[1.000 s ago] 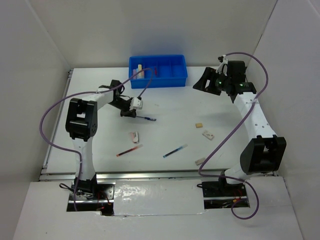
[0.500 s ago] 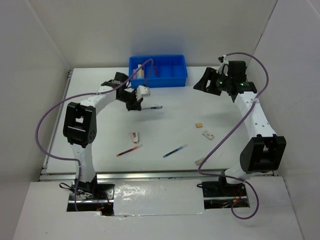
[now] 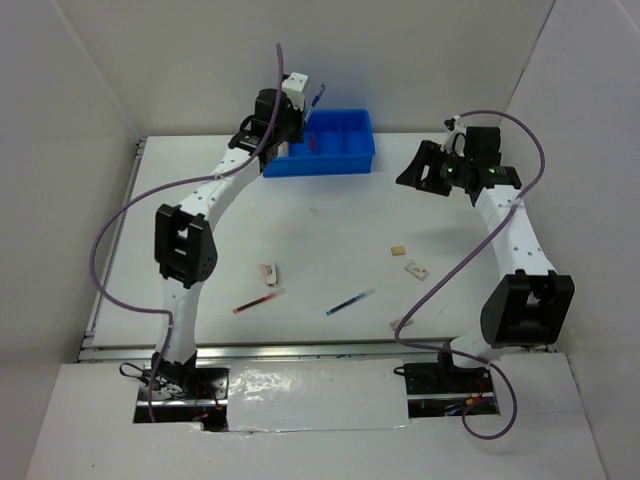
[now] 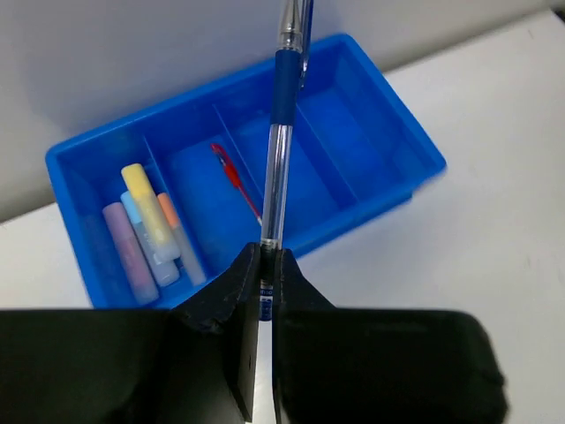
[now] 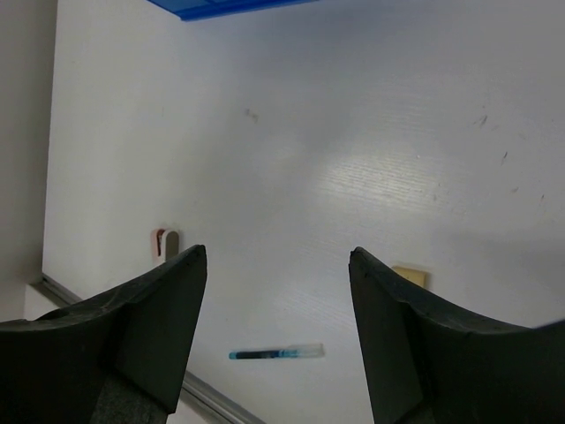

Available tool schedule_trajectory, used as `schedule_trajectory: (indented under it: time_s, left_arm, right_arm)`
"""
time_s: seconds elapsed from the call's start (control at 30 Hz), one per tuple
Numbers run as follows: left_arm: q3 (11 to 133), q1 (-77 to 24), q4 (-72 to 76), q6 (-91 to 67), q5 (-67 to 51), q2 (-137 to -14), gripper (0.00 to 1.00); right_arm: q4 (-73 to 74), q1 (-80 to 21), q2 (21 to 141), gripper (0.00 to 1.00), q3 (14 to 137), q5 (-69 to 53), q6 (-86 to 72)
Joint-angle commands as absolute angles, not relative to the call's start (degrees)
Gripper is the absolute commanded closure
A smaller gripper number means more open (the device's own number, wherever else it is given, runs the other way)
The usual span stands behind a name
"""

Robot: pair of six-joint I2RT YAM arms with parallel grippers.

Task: Sort the stationery into containers
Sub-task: Place the pen in the storage box.

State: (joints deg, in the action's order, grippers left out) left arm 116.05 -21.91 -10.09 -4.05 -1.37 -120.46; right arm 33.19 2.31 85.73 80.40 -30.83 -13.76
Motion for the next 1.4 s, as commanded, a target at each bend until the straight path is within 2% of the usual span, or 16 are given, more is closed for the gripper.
schedule_trajectory:
  time_s: [0.0,0.1,0.47,0.63,0.97,1.03,1.1,1.2,1.37]
  left_arm:
    - [123.6,-21.8,-6.8,-16.3,10.9,-130.3,1.00]
    - [128.2,-21.8,-4.8,-18.6,13.4,-134.5,1.00]
    - [126.3,-21.6,7.6,-16.8,19.9,-142.0,1.00]
    - [129.7,-21.3,7.0,-18.9,18.7,-145.3,1.00]
    - [129.2,-21.2,8.2,-19.5,18.4,-147.4,1.00]
    - [129.4,-21.2,8.2,-19.4,18.0,-147.7,0.93]
    - [129.4,-21.1,7.9,-19.5,16.9,-147.8,0.74]
    - [129.0,-21.0,7.3,-19.7,15.4,-146.8,0.54]
    - [126.7,-20.7,7.6,-19.2,14.9,-141.0,0.47]
  right_arm:
    - [34.0,3.7,83.3,0.28,79.3,-31.3,-12.8]
    - [34.7,4.7,82.9,0.29,78.4,-31.3,-12.2]
    - [34.6,6.7,83.8,0.29,76.5,-33.0,-12.1]
    - [35.2,6.8,84.2,0.30,76.6,-33.7,-11.9]
    - [35.9,8.2,84.9,0.30,76.2,-34.6,-12.2]
    - [36.2,8.3,84.7,0.30,75.9,-34.8,-12.0]
    - [36.3,8.5,84.2,0.30,75.6,-34.7,-11.5]
    - [36.4,8.7,83.7,0.29,75.5,-34.6,-11.2]
    - [36.5,8.8,83.2,0.29,75.7,-35.9,-12.2]
